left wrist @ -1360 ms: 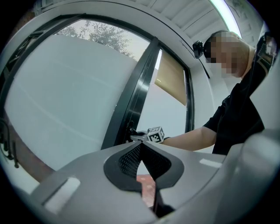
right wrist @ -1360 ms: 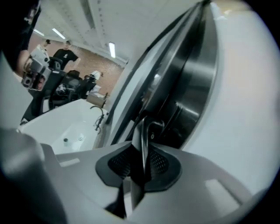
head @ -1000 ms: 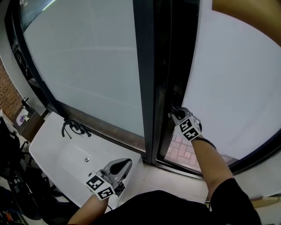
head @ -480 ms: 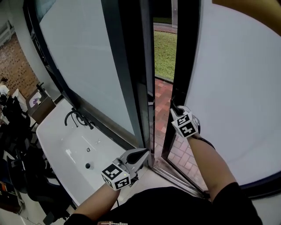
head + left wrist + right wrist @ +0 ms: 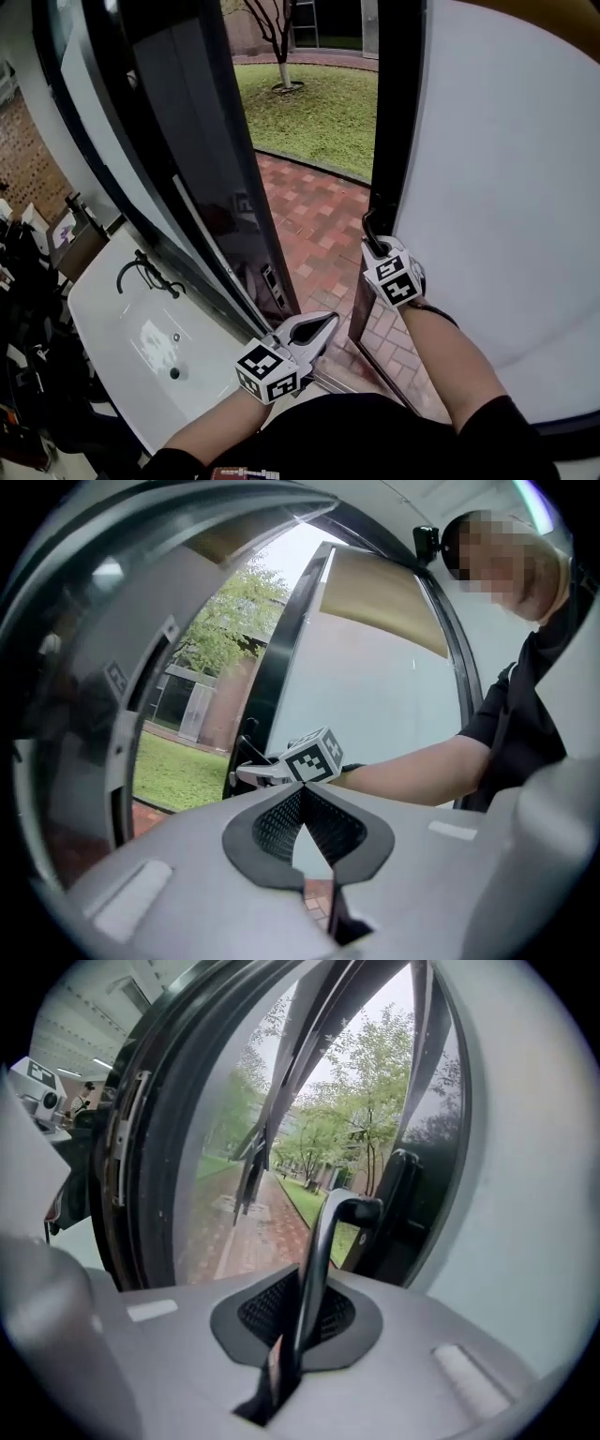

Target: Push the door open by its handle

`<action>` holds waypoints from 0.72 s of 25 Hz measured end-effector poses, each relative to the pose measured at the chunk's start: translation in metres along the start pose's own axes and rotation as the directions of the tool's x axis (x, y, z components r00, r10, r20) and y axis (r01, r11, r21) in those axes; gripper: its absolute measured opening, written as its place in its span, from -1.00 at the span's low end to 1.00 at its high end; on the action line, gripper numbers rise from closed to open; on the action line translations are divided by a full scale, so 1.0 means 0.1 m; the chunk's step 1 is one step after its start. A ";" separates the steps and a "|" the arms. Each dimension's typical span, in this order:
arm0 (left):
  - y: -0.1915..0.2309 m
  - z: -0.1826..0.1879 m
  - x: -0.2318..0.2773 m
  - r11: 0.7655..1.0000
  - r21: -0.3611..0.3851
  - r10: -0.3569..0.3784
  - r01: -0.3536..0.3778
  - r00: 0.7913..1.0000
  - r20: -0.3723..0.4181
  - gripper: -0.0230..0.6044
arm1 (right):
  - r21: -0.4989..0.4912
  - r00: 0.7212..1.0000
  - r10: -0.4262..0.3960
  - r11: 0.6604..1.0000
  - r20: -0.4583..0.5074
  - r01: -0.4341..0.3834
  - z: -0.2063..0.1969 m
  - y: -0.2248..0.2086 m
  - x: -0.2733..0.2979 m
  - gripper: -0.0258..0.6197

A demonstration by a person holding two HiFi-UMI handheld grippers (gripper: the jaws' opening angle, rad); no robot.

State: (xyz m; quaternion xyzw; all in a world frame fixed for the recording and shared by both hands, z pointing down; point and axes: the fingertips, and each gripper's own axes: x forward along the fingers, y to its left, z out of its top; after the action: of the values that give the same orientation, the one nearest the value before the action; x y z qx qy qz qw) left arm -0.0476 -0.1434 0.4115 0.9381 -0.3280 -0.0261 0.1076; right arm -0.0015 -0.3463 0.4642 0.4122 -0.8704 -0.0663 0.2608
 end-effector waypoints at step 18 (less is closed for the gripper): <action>0.70 -0.19 1.96 0.999 -0.003 -0.052 0.052 0.998 -0.032 -0.94 | 0.287 0.952 -0.285 0.908 -0.109 0.305 -1.20 -2.98 -0.10 -0.93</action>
State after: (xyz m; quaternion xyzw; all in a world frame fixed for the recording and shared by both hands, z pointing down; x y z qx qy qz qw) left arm 0.0650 -0.3153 0.4493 0.9466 -0.3015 -0.0140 0.1132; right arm 0.2680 -0.5209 0.4640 0.5757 -0.7891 0.0415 0.2099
